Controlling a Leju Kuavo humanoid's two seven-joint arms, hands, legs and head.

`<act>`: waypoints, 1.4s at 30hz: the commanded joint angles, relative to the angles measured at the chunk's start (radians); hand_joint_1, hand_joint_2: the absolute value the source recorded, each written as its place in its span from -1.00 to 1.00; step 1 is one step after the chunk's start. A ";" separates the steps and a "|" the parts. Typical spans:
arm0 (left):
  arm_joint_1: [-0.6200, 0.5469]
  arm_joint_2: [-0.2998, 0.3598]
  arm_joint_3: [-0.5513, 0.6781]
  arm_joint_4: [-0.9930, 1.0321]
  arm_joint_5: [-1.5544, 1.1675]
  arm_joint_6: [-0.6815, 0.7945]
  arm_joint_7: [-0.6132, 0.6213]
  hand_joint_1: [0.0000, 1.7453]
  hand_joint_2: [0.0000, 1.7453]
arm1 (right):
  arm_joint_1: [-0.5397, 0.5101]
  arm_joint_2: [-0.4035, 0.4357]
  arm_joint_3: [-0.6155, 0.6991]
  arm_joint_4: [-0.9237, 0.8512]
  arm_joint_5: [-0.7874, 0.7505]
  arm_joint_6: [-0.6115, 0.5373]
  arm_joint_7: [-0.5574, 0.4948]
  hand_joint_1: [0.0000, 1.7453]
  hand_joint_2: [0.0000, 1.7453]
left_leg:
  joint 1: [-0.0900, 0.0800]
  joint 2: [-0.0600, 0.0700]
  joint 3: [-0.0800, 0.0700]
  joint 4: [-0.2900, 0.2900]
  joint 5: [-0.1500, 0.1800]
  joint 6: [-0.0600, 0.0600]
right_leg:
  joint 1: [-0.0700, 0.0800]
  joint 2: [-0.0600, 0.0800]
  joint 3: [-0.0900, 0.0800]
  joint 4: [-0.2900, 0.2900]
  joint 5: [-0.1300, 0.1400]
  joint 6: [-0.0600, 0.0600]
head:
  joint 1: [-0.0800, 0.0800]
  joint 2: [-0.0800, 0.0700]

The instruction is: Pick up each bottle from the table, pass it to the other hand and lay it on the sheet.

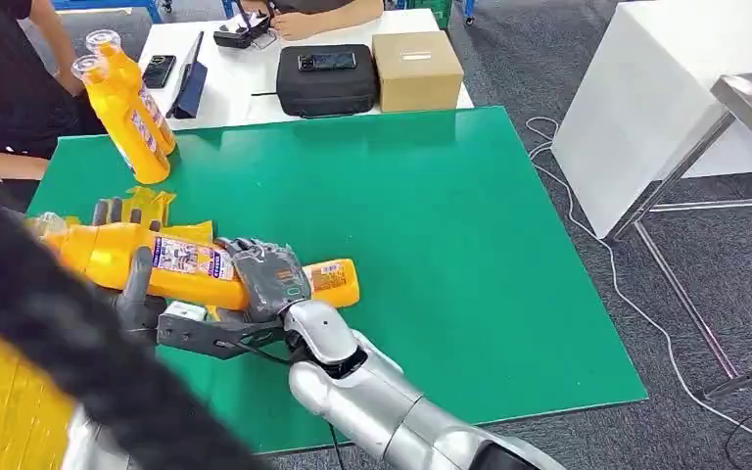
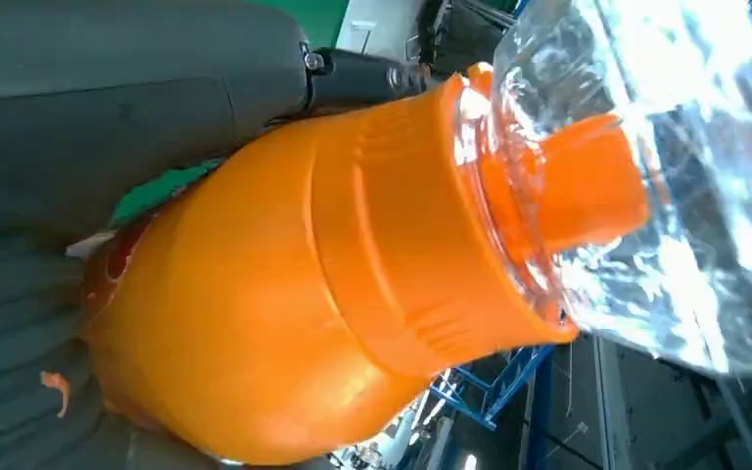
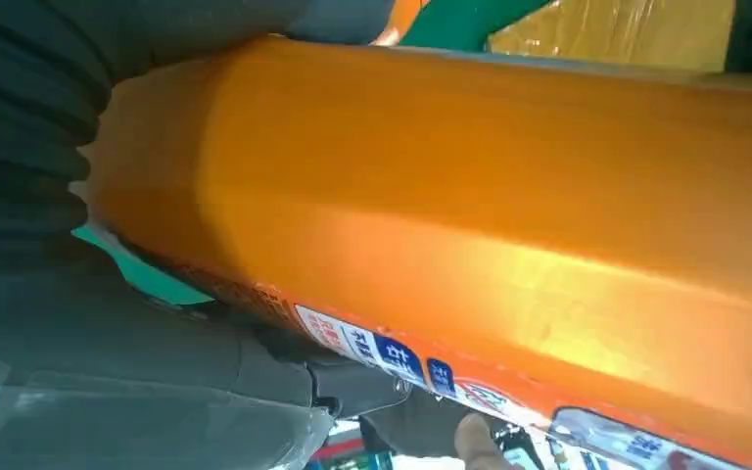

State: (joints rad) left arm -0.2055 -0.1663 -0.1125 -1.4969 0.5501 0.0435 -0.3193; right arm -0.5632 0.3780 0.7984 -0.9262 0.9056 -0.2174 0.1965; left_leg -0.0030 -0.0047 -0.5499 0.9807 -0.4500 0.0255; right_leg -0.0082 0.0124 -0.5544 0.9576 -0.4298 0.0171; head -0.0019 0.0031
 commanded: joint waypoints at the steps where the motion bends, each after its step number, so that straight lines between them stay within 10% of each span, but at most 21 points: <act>1: -0.055 0.000 0.036 -0.013 -0.018 0.002 0.003 1.00 1.00 | 0.015 -0.029 0.097 0.052 0.006 0.029 -0.004 1.00 1.00 | 0.002 -0.001 0.002 -0.001 0.000 -0.001 | 0.002 -0.002 0.003 -0.002 0.000 0.000 | 0.000 0.000; 42: 0.033 -0.009 0.120 -0.063 0.021 -0.021 -0.023 1.00 1.00 | 0.022 -0.059 0.021 0.014 0.054 -0.010 -0.023 1.00 1.00 | 0.001 -0.001 0.002 -0.001 0.000 -0.001 | 0.001 -0.002 0.003 -0.002 0.000 0.000 | 0.000 0.000</act>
State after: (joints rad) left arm -0.1249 -0.1816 -0.0431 -1.5641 0.5680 0.0183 -0.3403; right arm -0.5389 0.3754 0.8125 -0.9388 0.9514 -0.2350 0.1740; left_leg -0.0030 -0.0045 -0.5497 0.9807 -0.4501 0.0255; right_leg -0.0082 0.0125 -0.5545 0.9576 -0.4298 0.0170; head -0.0015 0.0031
